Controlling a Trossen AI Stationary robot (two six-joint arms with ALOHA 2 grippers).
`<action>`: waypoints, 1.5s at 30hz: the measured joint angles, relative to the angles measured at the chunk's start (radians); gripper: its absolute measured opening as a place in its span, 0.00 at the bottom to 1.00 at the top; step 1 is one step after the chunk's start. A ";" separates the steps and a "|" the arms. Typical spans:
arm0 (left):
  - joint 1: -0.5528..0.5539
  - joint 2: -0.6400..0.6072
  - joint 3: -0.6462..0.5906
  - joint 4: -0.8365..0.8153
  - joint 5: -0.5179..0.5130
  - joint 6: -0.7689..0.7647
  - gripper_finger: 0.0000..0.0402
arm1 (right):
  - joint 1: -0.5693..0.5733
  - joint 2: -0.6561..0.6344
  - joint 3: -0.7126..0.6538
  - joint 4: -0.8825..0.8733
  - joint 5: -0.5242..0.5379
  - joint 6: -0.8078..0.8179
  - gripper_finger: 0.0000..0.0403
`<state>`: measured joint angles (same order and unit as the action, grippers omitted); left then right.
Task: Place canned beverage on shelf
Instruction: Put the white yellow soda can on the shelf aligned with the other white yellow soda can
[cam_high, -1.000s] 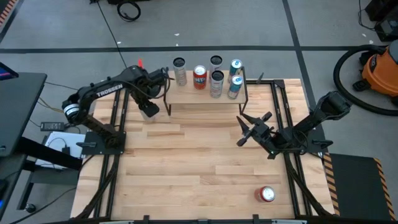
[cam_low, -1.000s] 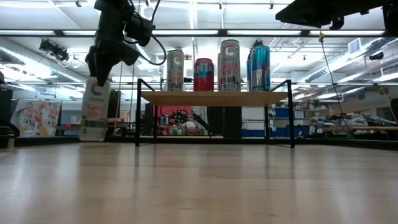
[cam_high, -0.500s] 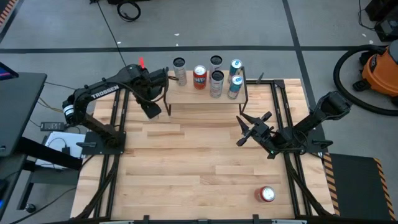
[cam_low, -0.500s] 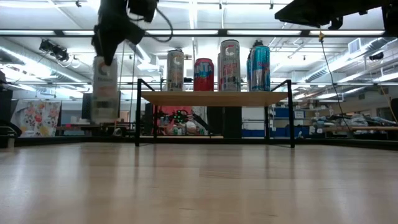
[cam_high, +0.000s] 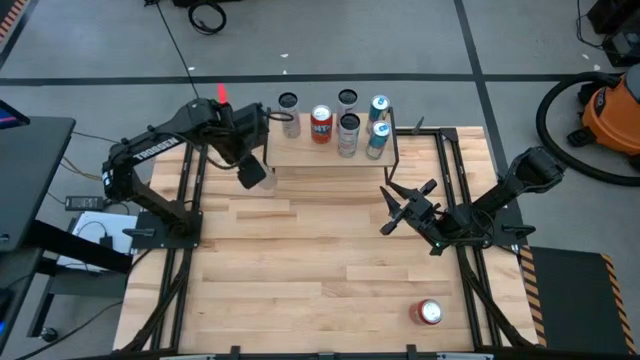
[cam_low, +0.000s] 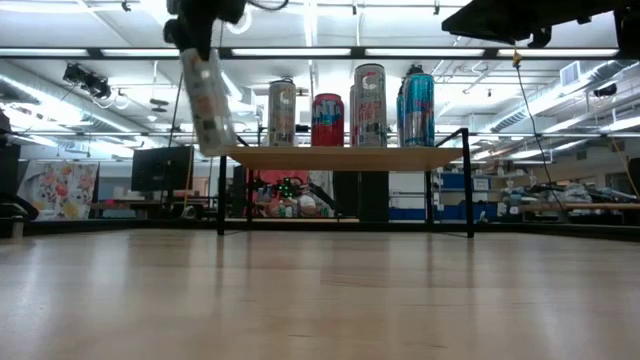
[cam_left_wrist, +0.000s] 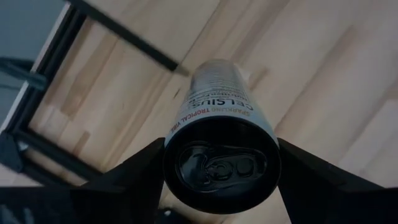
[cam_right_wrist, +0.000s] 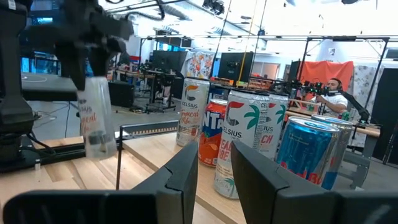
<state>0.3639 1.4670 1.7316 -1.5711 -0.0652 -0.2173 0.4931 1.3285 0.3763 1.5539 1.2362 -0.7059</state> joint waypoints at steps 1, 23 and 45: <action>-0.007 0.000 0.019 -0.001 0.006 -0.002 0.64 | 0.000 0.000 0.000 0.000 0.000 0.000 0.26; 0.050 0.184 0.315 0.001 0.005 0.166 0.66 | 0.000 0.000 0.000 0.000 -0.006 0.000 0.26; 0.128 0.258 0.366 0.003 0.000 0.304 0.67 | 0.000 0.000 0.000 0.000 -0.007 0.000 0.26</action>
<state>0.4915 1.7248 2.0972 -1.5680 -0.0655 0.0870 0.4931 1.3285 0.3763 1.5536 1.2293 -0.7059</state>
